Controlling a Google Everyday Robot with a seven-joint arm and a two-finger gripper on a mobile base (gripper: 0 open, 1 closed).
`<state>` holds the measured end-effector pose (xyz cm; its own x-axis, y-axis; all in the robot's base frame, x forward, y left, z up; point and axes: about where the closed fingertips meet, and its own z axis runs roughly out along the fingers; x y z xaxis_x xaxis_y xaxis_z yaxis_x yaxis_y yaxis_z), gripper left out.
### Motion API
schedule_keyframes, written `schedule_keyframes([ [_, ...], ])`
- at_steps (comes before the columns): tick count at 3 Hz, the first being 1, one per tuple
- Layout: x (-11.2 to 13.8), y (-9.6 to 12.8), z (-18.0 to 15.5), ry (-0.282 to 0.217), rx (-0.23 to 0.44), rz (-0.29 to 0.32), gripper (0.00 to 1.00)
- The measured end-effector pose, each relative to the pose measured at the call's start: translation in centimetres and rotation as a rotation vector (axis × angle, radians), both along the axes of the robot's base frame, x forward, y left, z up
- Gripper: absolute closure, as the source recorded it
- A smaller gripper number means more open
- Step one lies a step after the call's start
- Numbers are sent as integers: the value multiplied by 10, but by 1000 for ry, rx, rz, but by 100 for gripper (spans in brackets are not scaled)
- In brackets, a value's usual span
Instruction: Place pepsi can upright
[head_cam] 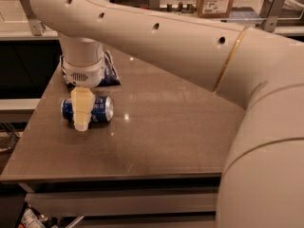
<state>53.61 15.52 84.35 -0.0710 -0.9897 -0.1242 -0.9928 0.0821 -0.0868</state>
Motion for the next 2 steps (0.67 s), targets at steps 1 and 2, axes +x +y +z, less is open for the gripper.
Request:
schedule_keyframes([
  [1, 2, -4, 0, 0, -15, 2, 16],
  [2, 2, -3, -1, -2, -12, 2, 40],
])
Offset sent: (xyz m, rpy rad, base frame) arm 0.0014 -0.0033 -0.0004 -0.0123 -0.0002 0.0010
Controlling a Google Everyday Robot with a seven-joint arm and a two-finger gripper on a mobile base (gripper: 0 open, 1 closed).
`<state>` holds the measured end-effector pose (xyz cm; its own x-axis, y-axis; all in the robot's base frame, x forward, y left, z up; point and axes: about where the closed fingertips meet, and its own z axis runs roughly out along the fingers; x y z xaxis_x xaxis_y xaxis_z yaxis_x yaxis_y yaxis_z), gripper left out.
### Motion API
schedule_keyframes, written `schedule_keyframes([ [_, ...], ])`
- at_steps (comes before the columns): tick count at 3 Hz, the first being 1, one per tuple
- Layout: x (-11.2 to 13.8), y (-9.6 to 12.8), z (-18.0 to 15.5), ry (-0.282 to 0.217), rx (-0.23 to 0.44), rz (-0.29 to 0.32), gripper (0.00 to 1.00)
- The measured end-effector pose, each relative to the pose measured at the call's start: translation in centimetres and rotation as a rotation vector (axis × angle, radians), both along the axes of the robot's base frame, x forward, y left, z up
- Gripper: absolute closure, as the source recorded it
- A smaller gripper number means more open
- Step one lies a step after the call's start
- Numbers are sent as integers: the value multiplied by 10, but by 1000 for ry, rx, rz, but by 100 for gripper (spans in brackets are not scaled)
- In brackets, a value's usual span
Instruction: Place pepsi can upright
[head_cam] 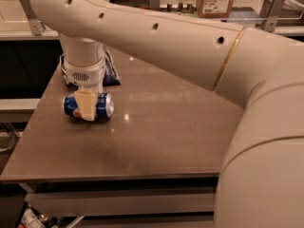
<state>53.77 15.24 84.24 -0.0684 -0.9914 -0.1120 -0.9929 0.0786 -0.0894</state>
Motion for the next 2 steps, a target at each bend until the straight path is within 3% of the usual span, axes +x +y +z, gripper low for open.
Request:
schedule_keyframes([
  [2, 0, 2, -1, -2, 3, 2, 87],
])
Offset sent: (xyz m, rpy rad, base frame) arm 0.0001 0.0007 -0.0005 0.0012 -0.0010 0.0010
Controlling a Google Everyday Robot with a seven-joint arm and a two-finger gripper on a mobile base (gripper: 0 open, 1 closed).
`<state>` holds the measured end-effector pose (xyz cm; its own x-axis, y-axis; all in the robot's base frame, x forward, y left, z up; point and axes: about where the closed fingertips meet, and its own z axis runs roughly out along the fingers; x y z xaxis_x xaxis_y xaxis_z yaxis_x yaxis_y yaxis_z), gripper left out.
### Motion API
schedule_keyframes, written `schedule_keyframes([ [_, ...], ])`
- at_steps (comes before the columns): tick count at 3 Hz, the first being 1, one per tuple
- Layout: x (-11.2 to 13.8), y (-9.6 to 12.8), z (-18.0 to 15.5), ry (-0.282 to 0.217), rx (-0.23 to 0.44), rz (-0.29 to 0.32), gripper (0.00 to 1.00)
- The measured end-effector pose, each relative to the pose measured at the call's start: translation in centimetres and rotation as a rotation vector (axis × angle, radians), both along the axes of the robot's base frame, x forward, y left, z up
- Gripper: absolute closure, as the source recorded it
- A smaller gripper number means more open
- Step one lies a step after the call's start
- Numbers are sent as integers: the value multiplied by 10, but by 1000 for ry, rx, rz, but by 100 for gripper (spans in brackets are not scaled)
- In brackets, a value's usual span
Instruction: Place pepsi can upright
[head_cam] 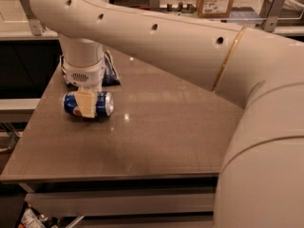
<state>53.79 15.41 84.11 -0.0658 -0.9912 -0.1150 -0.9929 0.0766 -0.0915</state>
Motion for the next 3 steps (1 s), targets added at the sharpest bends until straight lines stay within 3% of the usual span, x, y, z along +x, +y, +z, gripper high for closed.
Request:
schedule_keyframes([
  [1, 0, 1, -1, -1, 1, 1, 100],
  [3, -2, -16, 11, -18, 51, 17, 100],
])
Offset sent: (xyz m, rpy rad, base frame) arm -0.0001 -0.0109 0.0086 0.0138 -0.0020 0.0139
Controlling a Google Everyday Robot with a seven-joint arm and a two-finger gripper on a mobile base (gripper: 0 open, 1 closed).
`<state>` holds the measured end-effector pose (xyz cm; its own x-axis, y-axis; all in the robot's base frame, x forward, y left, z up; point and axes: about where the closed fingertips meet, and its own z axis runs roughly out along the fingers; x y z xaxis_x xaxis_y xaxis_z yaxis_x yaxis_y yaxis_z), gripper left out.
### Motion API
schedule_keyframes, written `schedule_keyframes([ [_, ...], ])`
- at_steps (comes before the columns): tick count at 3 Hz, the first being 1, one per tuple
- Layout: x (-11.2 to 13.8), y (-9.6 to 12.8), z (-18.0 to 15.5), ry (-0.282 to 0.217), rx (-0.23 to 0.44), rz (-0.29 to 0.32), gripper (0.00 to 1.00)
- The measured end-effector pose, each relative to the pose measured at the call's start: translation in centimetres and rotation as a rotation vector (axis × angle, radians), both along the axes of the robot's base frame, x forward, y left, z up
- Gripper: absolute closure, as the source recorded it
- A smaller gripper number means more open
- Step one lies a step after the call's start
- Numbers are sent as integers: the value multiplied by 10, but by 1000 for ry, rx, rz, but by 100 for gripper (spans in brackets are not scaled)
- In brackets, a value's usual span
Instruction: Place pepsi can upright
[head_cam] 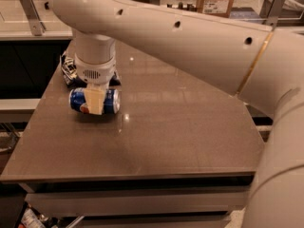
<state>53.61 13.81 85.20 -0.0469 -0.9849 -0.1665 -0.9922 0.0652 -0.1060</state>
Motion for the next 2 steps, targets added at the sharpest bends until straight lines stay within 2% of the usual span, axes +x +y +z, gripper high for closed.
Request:
schedule_keyframes([
  [2, 8, -33, 18, -73, 157, 13, 100],
])
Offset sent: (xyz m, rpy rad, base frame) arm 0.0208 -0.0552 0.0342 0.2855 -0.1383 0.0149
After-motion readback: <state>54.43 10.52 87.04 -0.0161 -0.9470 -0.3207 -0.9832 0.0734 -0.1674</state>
